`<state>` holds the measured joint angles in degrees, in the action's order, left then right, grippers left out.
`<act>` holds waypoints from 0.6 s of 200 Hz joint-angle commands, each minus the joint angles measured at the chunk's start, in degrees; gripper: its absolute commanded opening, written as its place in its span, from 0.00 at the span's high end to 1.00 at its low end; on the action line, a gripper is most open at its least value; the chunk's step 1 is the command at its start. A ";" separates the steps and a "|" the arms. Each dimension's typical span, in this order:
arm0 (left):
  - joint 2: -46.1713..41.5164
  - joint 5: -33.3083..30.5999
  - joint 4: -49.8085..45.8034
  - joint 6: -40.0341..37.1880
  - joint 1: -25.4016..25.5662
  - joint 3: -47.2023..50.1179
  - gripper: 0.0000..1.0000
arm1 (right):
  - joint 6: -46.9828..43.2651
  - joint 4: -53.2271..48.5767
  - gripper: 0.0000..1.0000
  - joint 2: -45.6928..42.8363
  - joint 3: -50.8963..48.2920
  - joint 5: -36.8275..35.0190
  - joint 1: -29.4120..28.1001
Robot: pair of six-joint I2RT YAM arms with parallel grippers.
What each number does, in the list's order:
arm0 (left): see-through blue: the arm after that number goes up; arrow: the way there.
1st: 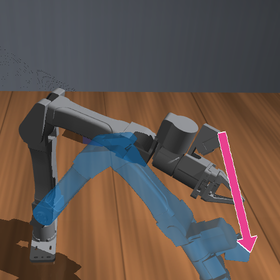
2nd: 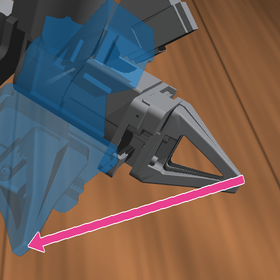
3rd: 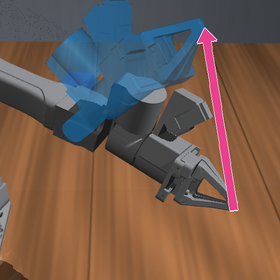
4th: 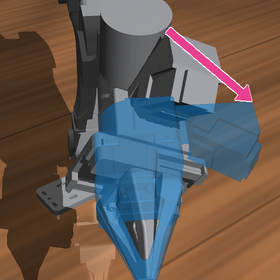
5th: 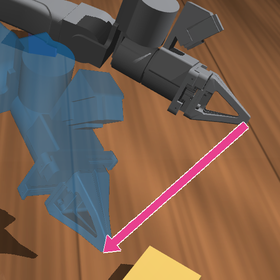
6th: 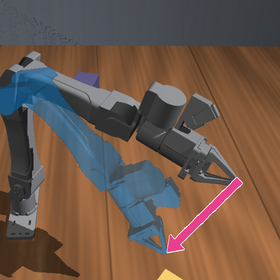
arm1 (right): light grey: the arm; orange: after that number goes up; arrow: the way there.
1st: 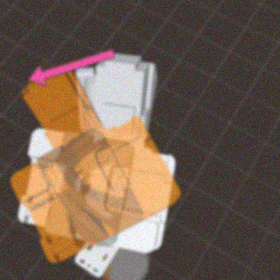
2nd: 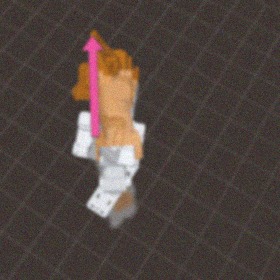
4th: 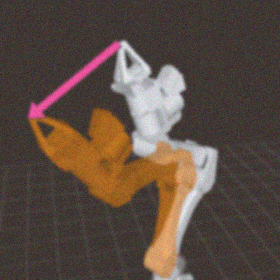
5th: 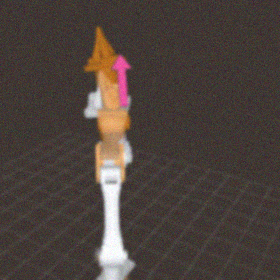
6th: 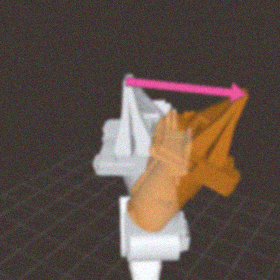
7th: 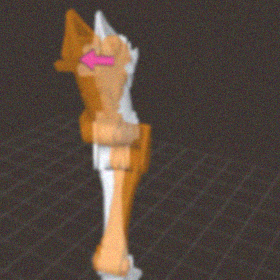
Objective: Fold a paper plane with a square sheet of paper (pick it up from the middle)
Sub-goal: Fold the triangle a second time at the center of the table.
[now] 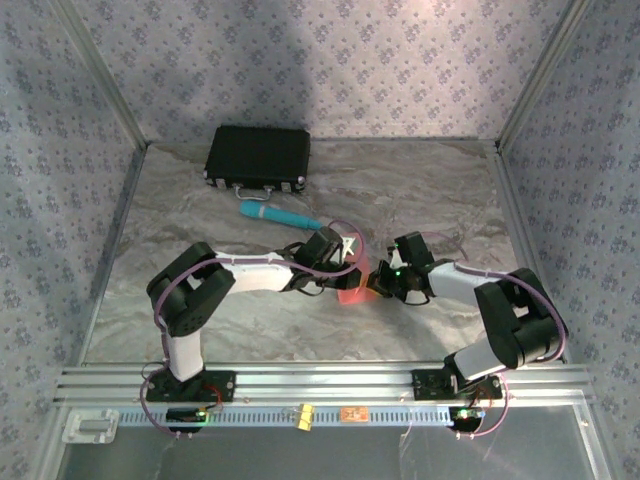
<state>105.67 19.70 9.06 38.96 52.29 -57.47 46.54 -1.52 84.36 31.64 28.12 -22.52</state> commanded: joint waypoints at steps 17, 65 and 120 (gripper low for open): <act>0.55 -0.63 0.78 0.55 0.36 0.52 1.00 | 1.66 2.55 0.94 -0.76 -0.87 1.29 -0.57; 0.59 -0.81 0.35 0.17 0.28 0.59 1.00 | 0.70 0.59 0.96 1.97 -0.65 0.11 -0.40; 0.15 -0.97 -2.18 -2.25 -1.49 0.90 1.00 | -2.71 -4.69 0.97 2.49 0.04 -2.47 0.30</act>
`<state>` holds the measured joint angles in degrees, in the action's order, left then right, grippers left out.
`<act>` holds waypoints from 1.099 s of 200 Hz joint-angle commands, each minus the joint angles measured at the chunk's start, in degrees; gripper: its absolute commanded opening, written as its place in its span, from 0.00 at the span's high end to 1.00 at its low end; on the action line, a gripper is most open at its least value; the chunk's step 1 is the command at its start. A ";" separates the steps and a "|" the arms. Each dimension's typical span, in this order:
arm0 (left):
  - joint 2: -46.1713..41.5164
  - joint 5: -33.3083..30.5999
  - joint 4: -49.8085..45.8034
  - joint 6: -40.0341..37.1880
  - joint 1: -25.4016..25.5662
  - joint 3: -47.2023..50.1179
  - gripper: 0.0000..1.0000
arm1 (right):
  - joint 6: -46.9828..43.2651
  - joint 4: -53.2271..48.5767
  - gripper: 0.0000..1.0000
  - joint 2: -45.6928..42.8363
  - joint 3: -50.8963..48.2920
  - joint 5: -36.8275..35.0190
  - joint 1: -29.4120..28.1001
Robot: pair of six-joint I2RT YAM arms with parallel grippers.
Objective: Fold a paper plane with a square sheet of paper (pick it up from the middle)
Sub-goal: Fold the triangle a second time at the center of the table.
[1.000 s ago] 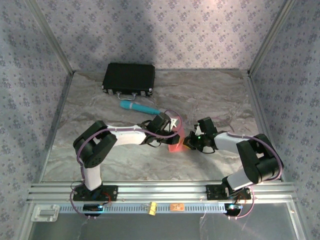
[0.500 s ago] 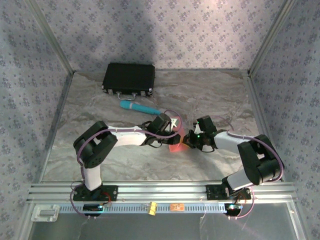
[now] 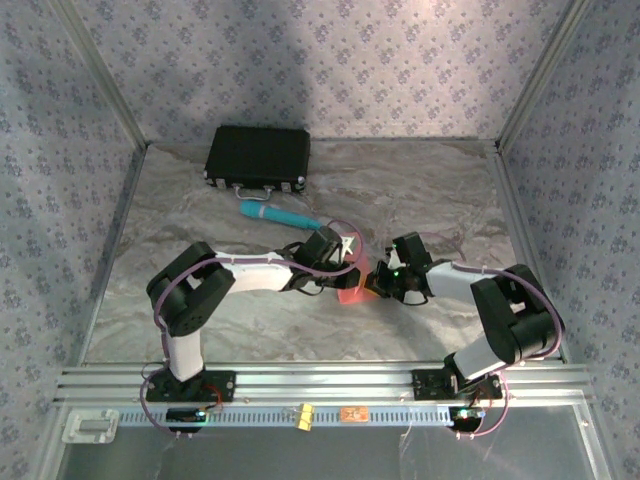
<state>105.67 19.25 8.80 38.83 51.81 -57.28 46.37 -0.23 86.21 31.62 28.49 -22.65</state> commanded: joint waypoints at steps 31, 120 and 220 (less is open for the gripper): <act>0.32 -1.22 -4.05 -4.00 -1.44 -0.11 0.99 | -4.90 -7.95 0.97 -0.30 0.96 -1.55 0.76; 0.99 -4.96 -4.36 -5.43 -1.40 0.62 0.99 | -6.71 -9.96 0.98 -1.13 0.99 -0.98 1.24; 0.93 -9.11 -5.96 -6.36 -0.57 0.44 0.98 | -6.65 -10.05 0.98 -1.15 1.09 -0.89 1.29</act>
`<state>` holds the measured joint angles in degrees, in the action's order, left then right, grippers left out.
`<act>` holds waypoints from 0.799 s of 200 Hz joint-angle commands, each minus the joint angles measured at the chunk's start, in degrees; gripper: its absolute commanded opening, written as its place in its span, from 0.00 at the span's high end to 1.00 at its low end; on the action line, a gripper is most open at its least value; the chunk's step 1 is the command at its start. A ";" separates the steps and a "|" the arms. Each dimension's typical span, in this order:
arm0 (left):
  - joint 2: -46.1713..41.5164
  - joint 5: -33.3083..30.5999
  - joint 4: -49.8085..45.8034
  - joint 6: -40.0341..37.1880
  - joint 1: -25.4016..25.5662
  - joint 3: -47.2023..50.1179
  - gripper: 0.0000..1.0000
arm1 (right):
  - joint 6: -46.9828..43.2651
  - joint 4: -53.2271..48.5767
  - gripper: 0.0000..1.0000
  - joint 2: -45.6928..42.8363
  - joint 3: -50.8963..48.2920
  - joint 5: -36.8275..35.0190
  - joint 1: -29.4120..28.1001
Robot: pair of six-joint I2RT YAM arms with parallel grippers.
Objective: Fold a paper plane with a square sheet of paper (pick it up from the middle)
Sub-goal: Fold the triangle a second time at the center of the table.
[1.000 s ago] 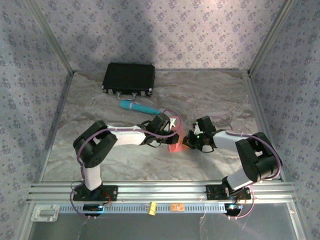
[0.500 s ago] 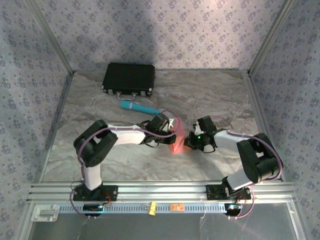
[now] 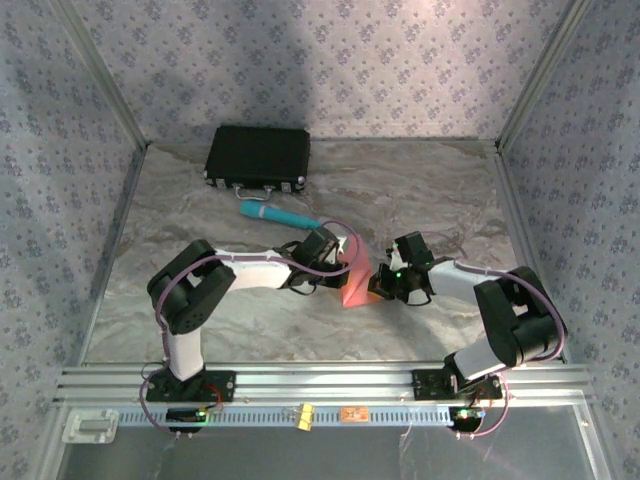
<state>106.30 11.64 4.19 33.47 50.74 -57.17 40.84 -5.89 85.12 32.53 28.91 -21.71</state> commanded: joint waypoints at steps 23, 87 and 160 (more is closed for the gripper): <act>0.52 -1.40 -2.08 -1.04 0.85 -0.14 0.98 | -1.11 -4.38 0.98 -0.08 0.34 -1.27 0.21; 0.05 -3.87 -2.69 -0.21 1.99 0.48 0.98 | -1.01 -4.25 0.98 -0.08 0.16 -1.40 0.22; -0.53 -5.93 -2.97 -1.18 2.09 -0.11 0.97 | -1.03 -4.80 0.97 -0.36 0.29 -1.70 0.10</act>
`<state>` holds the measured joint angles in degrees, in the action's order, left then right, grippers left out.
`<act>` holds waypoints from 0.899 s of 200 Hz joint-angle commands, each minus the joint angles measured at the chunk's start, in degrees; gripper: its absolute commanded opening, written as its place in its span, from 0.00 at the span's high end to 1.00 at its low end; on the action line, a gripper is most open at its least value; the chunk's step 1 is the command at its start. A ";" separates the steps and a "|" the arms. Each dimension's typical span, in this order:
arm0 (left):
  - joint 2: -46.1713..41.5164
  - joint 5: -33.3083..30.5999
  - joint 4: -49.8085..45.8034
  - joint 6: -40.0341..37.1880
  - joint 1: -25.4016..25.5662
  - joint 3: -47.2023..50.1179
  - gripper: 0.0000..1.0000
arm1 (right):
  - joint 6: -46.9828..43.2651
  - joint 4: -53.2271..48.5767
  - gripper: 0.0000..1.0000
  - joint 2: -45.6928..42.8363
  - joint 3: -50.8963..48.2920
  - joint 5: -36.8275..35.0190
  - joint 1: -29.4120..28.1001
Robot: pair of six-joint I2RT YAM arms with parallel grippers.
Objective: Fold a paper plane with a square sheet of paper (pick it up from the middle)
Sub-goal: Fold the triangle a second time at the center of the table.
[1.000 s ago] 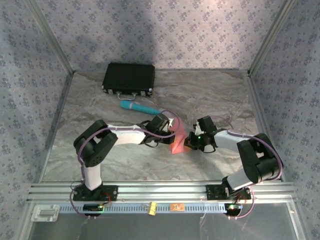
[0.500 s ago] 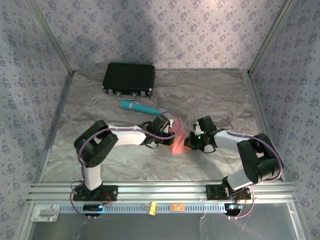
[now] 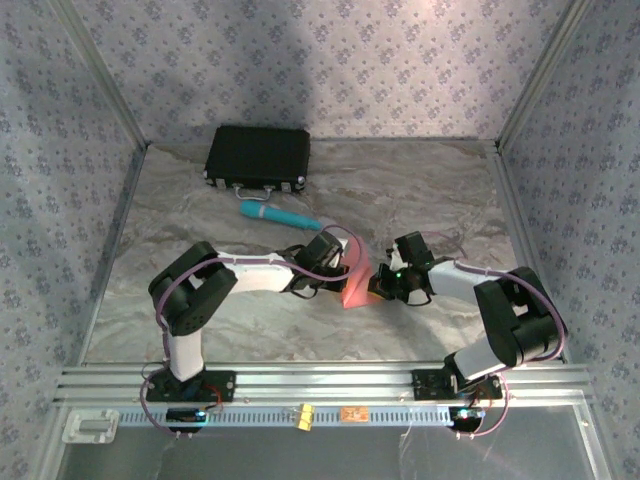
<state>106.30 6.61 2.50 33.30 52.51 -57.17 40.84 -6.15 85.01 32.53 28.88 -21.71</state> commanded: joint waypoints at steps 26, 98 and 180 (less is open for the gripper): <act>-0.47 -1.73 -1.45 -0.59 0.66 0.03 0.97 | -1.03 -4.76 0.97 -0.22 0.40 -1.89 0.14; -0.08 -1.27 -2.15 -0.43 1.06 -0.30 0.97 | -0.55 -3.81 0.97 -0.99 0.17 -1.21 0.17; 1.28 -0.90 -2.17 -0.68 1.40 -0.75 0.97 | -0.71 -2.90 0.92 -5.08 0.94 4.98 -1.84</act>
<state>106.30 5.91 1.43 33.23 53.60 -57.17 40.86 -7.11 80.64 32.73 31.16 -22.04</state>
